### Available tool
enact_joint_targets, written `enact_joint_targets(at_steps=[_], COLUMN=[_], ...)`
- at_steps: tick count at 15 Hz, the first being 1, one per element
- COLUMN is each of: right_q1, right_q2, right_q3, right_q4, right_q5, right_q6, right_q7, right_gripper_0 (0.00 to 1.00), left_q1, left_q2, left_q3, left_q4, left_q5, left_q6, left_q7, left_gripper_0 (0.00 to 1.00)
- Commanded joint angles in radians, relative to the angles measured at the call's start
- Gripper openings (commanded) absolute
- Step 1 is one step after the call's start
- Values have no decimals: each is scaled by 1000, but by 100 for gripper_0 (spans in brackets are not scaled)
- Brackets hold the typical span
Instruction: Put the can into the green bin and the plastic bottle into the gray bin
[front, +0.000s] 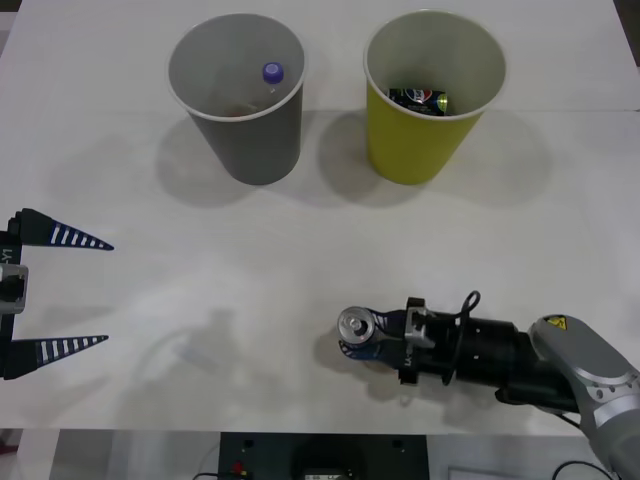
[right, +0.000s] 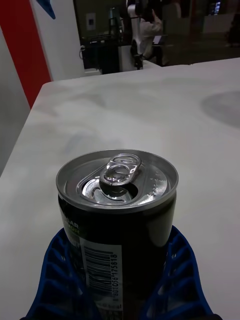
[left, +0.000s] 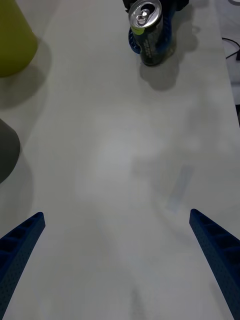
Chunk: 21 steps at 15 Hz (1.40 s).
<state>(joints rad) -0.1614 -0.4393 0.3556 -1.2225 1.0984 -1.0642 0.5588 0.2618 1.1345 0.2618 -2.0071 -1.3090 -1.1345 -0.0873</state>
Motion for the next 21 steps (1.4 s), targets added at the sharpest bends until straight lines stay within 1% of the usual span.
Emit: enact_joint_targets(at_steps=[1,4,7,10,12,13,15,16,19,21], right_q1=[6,17,20,42,71,88,109,118,120,120], right_q2=[-47,-105,-138,-157,-182,-194,-213,-226,-263,-265], right_q3=[-1,-3,-46,-102,-145,-167,-195,-210,-228,-276], right_q4=[-60,-134,-221,-339,-480,-562,-680,-746,-867,-937], right_q5=[0,14,98,221,357,437,563,640,781,842], right_q6=[3,15,29,50,69,67,67,67,41,-19], right_q7=[-82,-200,-387,-631,-858,-1005,-1226,-1373,-1689,-1849], right_gripper_0=[0,0,0,0,0,0,0,0,0,0], left_q1=[0,0,0,0,0,0,0,0,0,0], left_q2=[0,0,0,0,0,0,0,0,0,0], left_q3=[0,0,0,0,0,0,0,0,0,0], left_q4=[0,0,0,0,0,0,0,0,0,0], left_q5=[0,0,0,0,0,0,0,0,0,0], left_q6=[0,0,0,0,0,0,0,0,0,0], left_q7=[0,0,0,0,0,0,0,0,0,0], left_gripper_0=[100,100,100,100,100,100,100,100,100,100])
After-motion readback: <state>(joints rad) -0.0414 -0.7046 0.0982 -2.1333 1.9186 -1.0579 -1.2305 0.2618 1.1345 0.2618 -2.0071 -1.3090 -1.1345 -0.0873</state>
